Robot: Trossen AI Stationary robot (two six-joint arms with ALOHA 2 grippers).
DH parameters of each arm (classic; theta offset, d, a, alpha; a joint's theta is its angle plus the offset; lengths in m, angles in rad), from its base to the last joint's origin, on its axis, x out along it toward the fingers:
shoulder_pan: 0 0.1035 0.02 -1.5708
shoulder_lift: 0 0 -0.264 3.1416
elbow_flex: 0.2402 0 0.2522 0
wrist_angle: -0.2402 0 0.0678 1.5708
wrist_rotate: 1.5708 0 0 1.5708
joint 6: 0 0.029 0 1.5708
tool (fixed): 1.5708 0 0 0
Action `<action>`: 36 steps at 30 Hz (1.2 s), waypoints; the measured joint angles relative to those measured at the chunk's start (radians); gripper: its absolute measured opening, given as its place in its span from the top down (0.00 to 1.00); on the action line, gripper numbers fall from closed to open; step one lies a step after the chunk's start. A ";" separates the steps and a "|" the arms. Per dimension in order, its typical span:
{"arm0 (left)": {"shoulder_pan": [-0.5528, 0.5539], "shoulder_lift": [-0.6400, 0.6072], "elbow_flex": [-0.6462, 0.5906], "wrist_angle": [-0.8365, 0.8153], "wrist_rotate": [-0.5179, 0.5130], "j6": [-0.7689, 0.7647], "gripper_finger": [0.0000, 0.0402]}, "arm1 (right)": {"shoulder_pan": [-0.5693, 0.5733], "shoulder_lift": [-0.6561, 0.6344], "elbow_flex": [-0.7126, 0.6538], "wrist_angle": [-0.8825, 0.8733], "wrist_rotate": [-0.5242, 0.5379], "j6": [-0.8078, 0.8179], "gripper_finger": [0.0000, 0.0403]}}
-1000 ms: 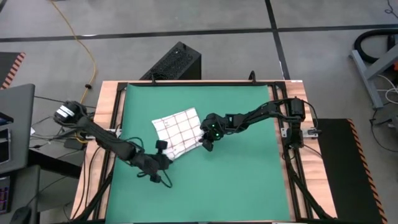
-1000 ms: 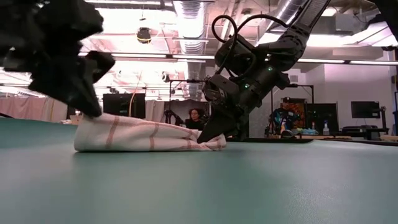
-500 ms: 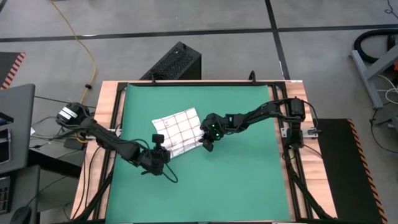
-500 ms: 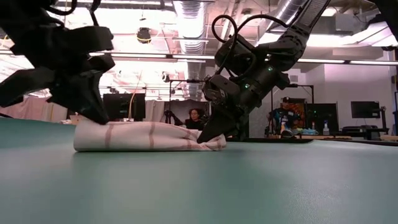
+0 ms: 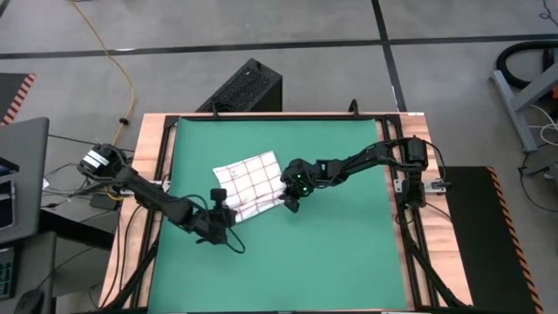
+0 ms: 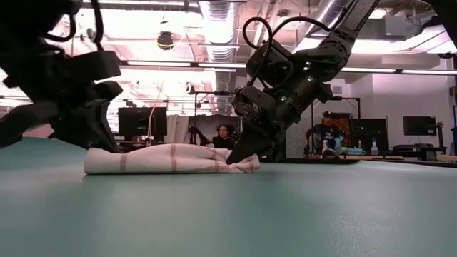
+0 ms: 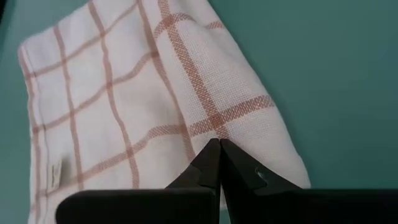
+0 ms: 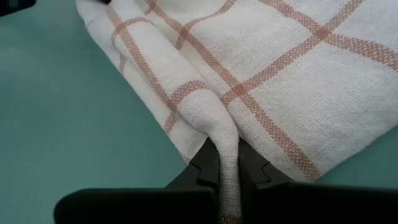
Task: Roll towel
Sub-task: Roll the white towel
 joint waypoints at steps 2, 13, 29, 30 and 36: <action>0.000 0.000 -0.020 0.013 -0.013 -0.007 1.00 | 0.000 0.000 0.000 0.002 0.000 -0.003 0.92; 0.000 -0.003 -0.071 0.012 -0.004 -0.109 1.00 | 0.000 -0.059 -0.004 -0.011 0.000 -0.140 0.69; 0.000 -0.001 -0.073 -0.001 0.005 -0.106 1.00 | 0.027 -0.212 -0.030 0.104 0.021 -0.469 0.62; 0.000 -0.001 -0.073 -0.001 0.006 -0.105 1.00 | 0.038 -0.210 -0.044 0.140 0.003 -0.484 0.63; 0.000 0.000 -0.074 -0.001 0.005 -0.108 1.00 | 0.080 -0.129 -0.074 0.252 -0.057 -0.509 0.67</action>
